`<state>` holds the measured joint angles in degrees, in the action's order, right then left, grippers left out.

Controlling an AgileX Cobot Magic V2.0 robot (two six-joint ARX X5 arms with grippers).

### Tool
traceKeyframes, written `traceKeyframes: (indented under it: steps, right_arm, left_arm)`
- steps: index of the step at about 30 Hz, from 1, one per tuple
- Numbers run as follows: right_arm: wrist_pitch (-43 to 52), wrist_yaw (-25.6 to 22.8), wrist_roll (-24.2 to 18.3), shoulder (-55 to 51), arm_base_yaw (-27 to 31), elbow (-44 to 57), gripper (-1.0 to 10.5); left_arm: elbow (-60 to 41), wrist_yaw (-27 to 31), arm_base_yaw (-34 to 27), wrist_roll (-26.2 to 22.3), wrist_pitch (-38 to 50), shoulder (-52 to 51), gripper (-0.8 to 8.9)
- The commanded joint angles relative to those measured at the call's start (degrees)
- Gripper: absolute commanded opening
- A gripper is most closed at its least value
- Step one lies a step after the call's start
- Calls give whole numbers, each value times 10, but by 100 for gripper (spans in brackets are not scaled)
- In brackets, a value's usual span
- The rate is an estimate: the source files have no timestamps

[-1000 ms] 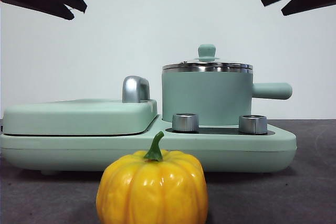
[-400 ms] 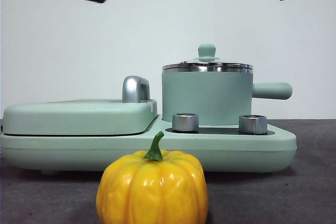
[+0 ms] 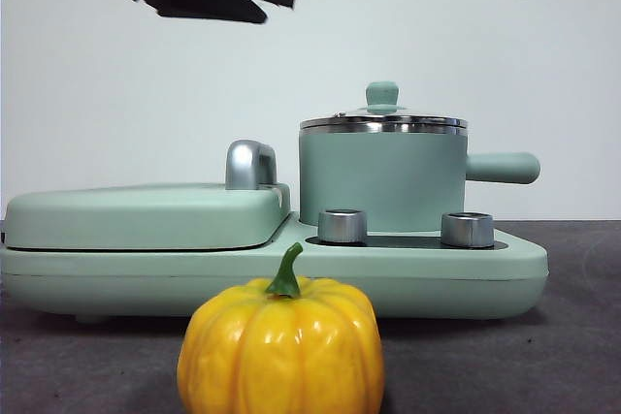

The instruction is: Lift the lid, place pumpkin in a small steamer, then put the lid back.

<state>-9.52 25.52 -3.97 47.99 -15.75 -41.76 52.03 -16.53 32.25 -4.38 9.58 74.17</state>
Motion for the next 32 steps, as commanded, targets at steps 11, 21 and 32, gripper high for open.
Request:
traceKeyframes:
  steps: [11,21,32]
  right_arm:
    - [7,-7,10,2,-2,-11,339]
    - [5,-17,10,2,-2,-11,339]
    - [4,-17,10,2,-2,-11,339]
  left_arm:
    - [113,2,35,-4,35,167,233]
    - [183,2,54,-24,50,252,233]
    - [200,2,57,-24,59,293,232]
